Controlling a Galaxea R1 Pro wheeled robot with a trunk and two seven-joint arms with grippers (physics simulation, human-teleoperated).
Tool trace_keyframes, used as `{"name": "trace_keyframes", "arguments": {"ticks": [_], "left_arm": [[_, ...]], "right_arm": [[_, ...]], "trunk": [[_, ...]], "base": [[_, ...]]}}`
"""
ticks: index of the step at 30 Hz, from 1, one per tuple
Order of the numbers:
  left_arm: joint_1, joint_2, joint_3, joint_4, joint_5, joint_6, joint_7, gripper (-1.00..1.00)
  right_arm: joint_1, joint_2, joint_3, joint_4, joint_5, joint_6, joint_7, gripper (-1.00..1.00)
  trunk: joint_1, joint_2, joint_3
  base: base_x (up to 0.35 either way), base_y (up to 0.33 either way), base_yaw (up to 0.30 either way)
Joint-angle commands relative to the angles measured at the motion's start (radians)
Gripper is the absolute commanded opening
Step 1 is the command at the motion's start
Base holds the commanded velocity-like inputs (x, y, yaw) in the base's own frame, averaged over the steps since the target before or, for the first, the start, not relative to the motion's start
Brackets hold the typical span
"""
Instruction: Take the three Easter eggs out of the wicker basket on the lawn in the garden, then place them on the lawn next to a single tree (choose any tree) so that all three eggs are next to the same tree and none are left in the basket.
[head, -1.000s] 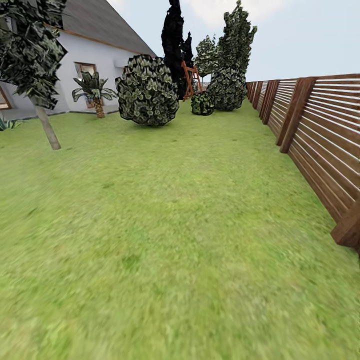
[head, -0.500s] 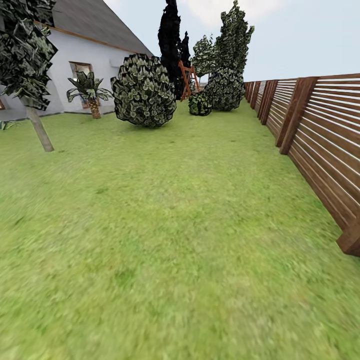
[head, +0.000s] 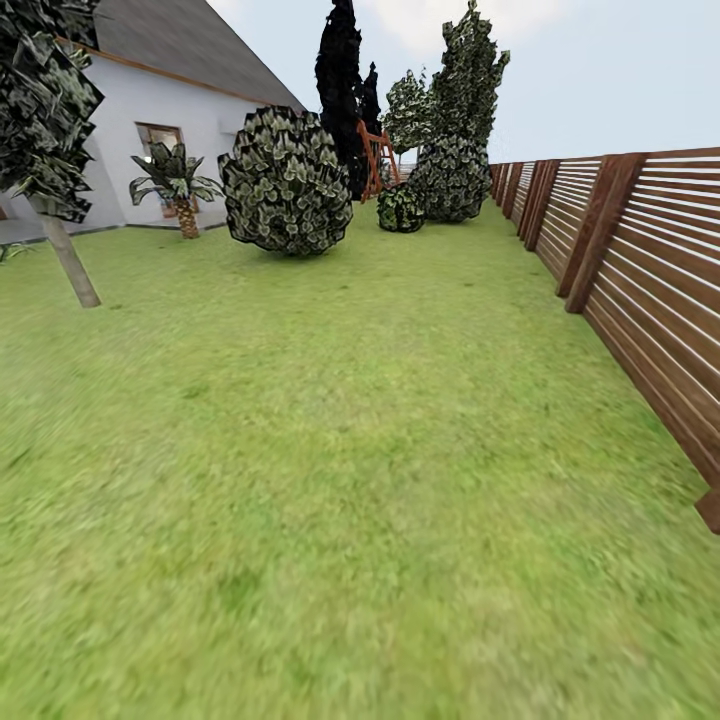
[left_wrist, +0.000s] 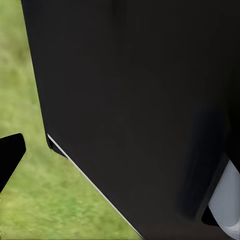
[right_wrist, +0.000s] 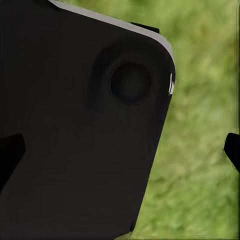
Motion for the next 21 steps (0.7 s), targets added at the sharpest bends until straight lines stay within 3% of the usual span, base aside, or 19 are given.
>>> {"name": "trace_keyframes", "arguments": {"ticks": [1, 21], "left_arm": [[0.000, 0.000, 0.000, 0.000, 0.001, -0.002, 0.000, 1.00], [0.000, 0.000, 0.000, 0.000, 0.001, -0.002, 0.000, 1.00]], "right_arm": [[0.000, 0.001, 0.005, 0.000, 0.004, -0.003, -0.001, 1.00], [0.000, 0.003, 0.005, -0.001, 0.004, -0.003, -0.001, 1.00]], "trunk": [[0.001, 0.000, -0.001], [0.001, 0.000, -0.001]], "base": [[0.341, 0.000, 0.000], [0.341, 0.000, 0.000]]}}
